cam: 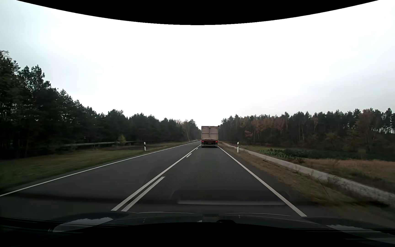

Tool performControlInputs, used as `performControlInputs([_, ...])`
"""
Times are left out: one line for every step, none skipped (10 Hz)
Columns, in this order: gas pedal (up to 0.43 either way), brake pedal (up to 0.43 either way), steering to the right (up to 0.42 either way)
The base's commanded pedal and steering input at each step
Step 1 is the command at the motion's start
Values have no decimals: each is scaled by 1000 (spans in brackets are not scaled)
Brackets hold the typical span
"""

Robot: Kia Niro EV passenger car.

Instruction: Follow the waypoints while adhering to traffic rules and regulations

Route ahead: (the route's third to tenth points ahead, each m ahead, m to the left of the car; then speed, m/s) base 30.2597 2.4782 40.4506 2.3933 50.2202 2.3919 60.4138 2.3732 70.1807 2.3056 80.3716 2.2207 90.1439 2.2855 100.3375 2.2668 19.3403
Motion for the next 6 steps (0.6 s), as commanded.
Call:
performControlInputs([169,0,2])
performControlInputs([169,0,2])
performControlInputs([169,0,2])
performControlInputs([169,0,2])
performControlInputs([169,0,2])
performControlInputs([169,0,2])
